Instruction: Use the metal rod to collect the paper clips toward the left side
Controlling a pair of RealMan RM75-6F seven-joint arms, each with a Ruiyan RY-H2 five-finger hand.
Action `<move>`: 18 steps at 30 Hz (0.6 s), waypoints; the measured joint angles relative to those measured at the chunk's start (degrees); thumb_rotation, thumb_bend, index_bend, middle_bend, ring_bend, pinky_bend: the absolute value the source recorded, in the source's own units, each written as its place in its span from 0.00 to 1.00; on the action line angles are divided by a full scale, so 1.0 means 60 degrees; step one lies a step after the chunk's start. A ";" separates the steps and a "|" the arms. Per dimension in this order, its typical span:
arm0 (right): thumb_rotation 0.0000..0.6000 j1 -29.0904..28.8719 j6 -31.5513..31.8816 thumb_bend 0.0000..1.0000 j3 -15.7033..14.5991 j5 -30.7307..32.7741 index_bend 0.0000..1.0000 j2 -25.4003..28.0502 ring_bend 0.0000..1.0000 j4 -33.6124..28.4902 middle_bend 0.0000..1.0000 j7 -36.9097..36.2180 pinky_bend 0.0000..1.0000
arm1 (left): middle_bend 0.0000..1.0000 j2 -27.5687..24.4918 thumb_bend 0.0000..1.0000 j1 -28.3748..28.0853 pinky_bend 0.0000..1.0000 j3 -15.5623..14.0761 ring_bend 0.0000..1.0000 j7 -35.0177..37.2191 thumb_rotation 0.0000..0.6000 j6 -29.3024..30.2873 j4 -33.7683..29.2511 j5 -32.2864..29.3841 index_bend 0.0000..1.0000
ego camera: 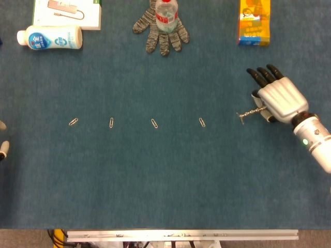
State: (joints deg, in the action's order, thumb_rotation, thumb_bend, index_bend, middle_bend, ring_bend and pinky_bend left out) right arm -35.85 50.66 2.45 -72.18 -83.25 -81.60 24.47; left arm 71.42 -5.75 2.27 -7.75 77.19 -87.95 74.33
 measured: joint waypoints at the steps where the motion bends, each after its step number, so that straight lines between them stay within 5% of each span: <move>1: 1.00 -0.0020 0.0016 0.31 0.0023 -0.0020 0.66 -0.0014 0.00 -0.0010 0.05 -0.0022 0.00 | 0.33 -0.0005 0.29 -0.0001 0.32 0.0000 0.28 -0.0010 1.00 -0.0005 -0.0011 0.0001 0.42; 18: 1.00 -0.0457 0.0001 0.31 0.0296 -0.0429 0.66 -0.0495 0.00 0.0174 0.05 -0.0552 0.00 | 0.33 -0.0074 0.29 0.0021 0.33 -0.0007 0.28 -0.0069 1.00 -0.0068 -0.0070 -0.0046 0.42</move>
State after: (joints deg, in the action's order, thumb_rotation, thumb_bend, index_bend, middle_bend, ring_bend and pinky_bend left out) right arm -38.59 50.66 4.23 -74.75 -86.22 -80.55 21.15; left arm 70.98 -5.62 2.22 -8.16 76.78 -88.37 74.05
